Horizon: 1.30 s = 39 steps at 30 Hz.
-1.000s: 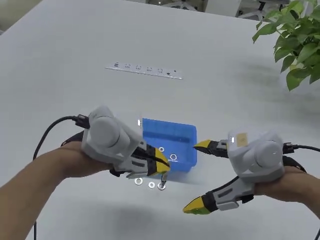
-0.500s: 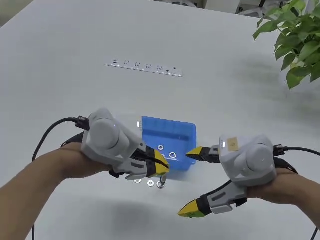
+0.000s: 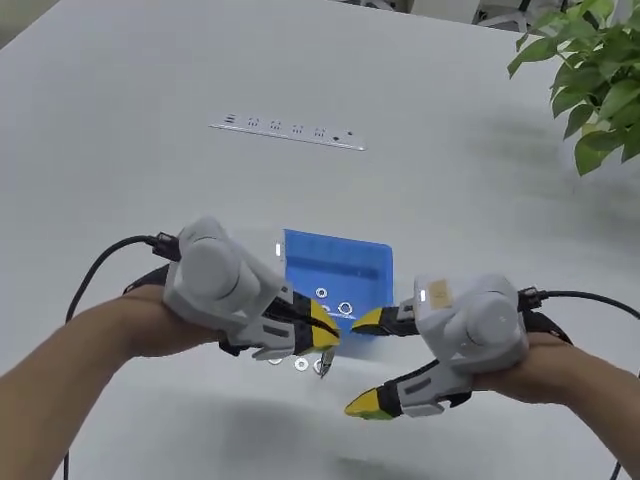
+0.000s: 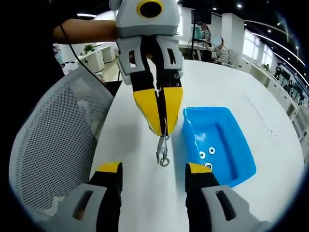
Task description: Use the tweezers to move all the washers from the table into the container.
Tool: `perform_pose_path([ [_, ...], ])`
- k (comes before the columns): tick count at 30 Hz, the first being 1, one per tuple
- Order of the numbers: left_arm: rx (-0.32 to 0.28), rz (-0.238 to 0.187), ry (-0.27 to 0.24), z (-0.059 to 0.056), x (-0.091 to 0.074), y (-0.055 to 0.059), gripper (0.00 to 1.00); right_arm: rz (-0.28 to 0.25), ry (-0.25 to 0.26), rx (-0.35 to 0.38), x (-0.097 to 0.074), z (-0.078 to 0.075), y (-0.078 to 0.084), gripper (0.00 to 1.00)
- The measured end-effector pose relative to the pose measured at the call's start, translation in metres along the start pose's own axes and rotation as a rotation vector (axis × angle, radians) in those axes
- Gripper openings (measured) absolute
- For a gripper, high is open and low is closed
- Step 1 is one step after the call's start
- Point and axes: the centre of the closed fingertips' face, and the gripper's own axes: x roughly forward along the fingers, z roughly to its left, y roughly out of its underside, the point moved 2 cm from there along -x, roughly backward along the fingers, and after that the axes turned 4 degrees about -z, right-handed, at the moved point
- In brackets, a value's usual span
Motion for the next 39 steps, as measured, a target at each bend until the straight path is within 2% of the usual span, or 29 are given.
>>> perform_pose_path([
  [5,0.011,0.005,0.008,-0.001,0.000,0.000,0.05,0.025,-0.012,-0.036,0.004,-0.003,0.000,0.40],
  [11,0.021,0.013,0.020,-0.001,0.000,0.000,0.05,0.029,-0.021,-0.057,0.008,-0.005,-0.003,0.30],
  [26,0.035,0.028,0.045,-0.001,-0.001,0.001,0.05,0.016,-0.048,-0.090,0.019,-0.010,-0.011,0.20],
  [39,0.035,0.033,0.049,-0.001,0.000,0.002,0.05,0.036,-0.057,-0.100,0.024,-0.009,-0.011,0.11],
])
